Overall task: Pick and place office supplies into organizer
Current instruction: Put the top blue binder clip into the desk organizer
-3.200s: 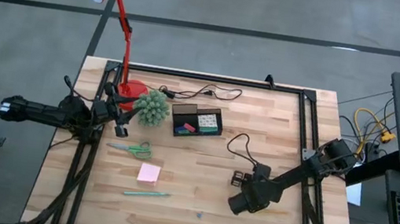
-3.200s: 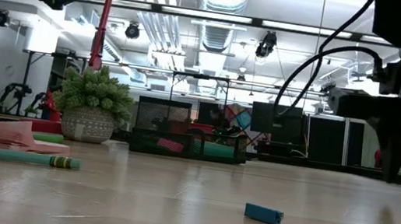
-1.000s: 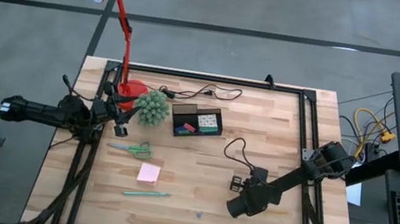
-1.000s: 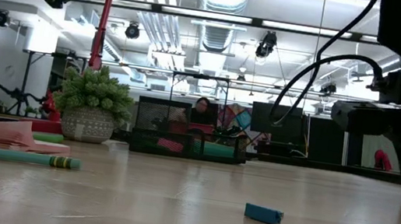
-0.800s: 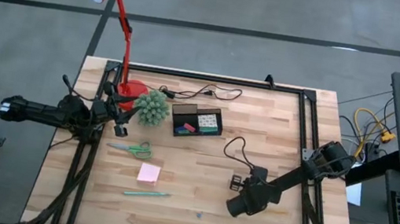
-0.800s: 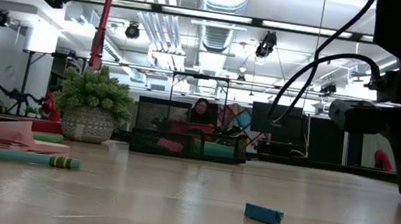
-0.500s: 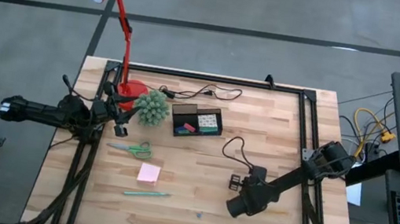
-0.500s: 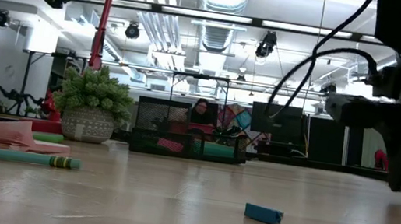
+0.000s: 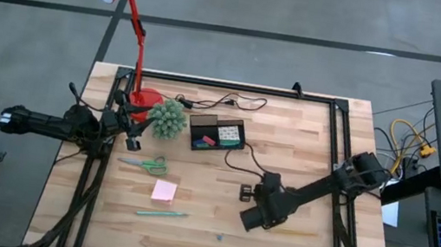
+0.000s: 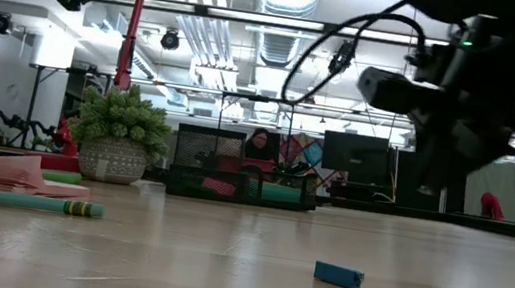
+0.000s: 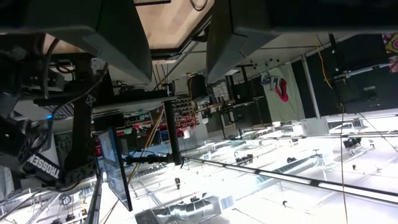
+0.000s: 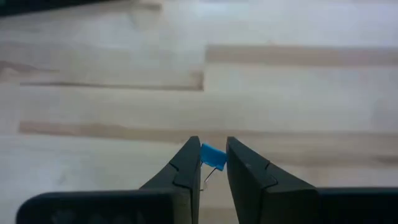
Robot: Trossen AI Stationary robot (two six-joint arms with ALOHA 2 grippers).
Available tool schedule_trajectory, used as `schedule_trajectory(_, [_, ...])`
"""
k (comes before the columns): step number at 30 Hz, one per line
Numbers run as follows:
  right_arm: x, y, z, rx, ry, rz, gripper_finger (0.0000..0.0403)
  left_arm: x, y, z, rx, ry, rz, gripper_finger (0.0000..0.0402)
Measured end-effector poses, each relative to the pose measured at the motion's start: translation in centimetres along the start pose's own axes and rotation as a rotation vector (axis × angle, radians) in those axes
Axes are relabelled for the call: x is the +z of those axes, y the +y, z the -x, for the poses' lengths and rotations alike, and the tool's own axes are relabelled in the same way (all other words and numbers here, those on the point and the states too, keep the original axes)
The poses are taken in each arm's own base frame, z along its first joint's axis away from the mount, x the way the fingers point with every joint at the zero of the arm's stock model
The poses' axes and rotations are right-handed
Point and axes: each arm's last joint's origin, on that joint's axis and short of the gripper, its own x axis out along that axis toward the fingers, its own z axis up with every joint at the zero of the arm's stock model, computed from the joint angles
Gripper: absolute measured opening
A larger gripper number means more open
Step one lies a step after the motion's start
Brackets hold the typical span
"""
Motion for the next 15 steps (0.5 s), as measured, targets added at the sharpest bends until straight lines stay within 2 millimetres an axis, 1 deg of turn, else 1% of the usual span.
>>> schedule_trajectory(6, [1.5, 1.3, -0.3, 0.027, -0.035, 0.041, 0.0054, 0.0, 0.0, 0.0, 0.000, 0.000, 0.000, 0.0139])
schedule_trajectory(15, [3.5, 3.6, -0.9, 0.124, -0.095, 0.084, 0.0054, 0.0, 0.0, 0.0, 0.000, -0.001, 0.000, 0.0139])
